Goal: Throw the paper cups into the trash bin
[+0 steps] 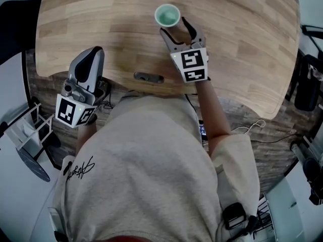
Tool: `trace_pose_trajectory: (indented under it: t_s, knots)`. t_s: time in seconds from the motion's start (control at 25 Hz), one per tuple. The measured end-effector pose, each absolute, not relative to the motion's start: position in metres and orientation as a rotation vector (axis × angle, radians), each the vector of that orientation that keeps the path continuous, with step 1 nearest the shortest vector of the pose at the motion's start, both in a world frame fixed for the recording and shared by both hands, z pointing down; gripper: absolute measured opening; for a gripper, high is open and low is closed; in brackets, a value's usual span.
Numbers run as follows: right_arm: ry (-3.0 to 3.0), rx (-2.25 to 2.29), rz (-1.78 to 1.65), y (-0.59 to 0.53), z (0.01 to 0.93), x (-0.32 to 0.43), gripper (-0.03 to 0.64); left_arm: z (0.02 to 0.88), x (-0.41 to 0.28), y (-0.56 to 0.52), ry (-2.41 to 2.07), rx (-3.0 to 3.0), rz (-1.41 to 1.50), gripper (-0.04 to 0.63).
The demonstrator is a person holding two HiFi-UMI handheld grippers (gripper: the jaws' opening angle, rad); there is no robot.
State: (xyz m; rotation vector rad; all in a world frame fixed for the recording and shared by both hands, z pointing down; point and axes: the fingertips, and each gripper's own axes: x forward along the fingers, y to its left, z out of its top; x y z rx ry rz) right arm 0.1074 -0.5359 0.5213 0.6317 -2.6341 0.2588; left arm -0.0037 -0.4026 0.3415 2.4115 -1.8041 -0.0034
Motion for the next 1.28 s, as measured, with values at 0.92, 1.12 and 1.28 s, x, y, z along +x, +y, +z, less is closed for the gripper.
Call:
trace_pose_trajectory:
  t_s: [0.92, 1.12, 1.28]
  knots:
    - [-2.626, 0.694, 0.229, -0.55, 0.533, 0.081, 0.288, 0.347, -0.023, -0.399, -1.8, 2.396, 0.019, 0.003]
    - [-2.625, 0.703, 0.24, -0.554, 0.536, 0.079, 0.288, 0.346, -0.03, -0.398, -1.816, 2.387, 0.022, 0.003]
    - [-2.636, 0.706, 0.24, -0.558, 0.536, 0.074, 0.288, 0.345, -0.033, -0.396, -1.818, 2.386, 0.027, 0.003]
